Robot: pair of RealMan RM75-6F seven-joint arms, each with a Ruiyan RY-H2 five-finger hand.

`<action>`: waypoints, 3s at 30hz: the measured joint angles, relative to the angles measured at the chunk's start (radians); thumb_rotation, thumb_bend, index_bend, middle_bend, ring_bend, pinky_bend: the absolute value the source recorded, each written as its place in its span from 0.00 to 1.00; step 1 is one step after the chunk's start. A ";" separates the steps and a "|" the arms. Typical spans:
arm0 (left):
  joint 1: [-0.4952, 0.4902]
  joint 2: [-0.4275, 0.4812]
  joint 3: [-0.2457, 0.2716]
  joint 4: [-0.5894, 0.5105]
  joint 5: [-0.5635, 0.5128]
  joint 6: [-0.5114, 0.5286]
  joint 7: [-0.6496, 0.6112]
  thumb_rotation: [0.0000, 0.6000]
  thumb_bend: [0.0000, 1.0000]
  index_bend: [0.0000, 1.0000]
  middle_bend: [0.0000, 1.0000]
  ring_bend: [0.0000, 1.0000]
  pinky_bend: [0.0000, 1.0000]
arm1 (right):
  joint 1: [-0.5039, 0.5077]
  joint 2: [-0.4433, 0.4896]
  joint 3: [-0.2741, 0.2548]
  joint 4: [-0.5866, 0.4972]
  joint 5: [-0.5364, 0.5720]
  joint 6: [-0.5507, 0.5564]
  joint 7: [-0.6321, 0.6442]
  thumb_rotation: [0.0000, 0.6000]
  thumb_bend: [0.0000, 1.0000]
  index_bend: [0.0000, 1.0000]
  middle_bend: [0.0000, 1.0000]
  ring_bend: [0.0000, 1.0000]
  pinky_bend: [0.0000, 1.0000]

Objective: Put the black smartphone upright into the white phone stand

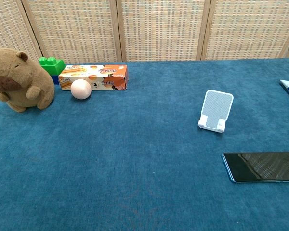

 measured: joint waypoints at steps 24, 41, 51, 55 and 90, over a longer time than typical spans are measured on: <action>-0.014 -0.009 -0.022 -0.028 -0.057 -0.041 0.050 1.00 0.00 0.00 0.00 0.00 0.00 | 0.270 -0.030 -0.001 0.013 0.041 -0.505 -0.021 1.00 0.00 0.04 0.03 0.00 0.02; -0.023 -0.003 -0.027 -0.032 -0.075 -0.063 0.045 1.00 0.00 0.00 0.00 0.00 0.00 | 0.393 -0.183 0.023 0.067 0.303 -0.705 -0.186 1.00 0.00 0.15 0.17 0.11 0.20; -0.026 -0.006 -0.027 -0.036 -0.081 -0.070 0.055 1.00 0.00 0.00 0.00 0.00 0.00 | 0.418 -0.253 0.018 0.147 0.331 -0.706 -0.198 1.00 0.06 0.20 0.25 0.20 0.25; -0.027 -0.007 -0.028 -0.036 -0.083 -0.074 0.056 1.00 0.00 0.00 0.00 0.00 0.00 | 0.422 -0.275 0.010 0.183 0.333 -0.701 -0.200 1.00 0.10 0.23 0.29 0.24 0.28; -0.033 -0.006 -0.026 -0.042 -0.088 -0.087 0.064 1.00 0.00 0.00 0.00 0.00 0.00 | 0.438 -0.337 -0.086 0.403 0.051 -0.512 0.066 1.00 0.52 0.43 0.52 0.47 0.52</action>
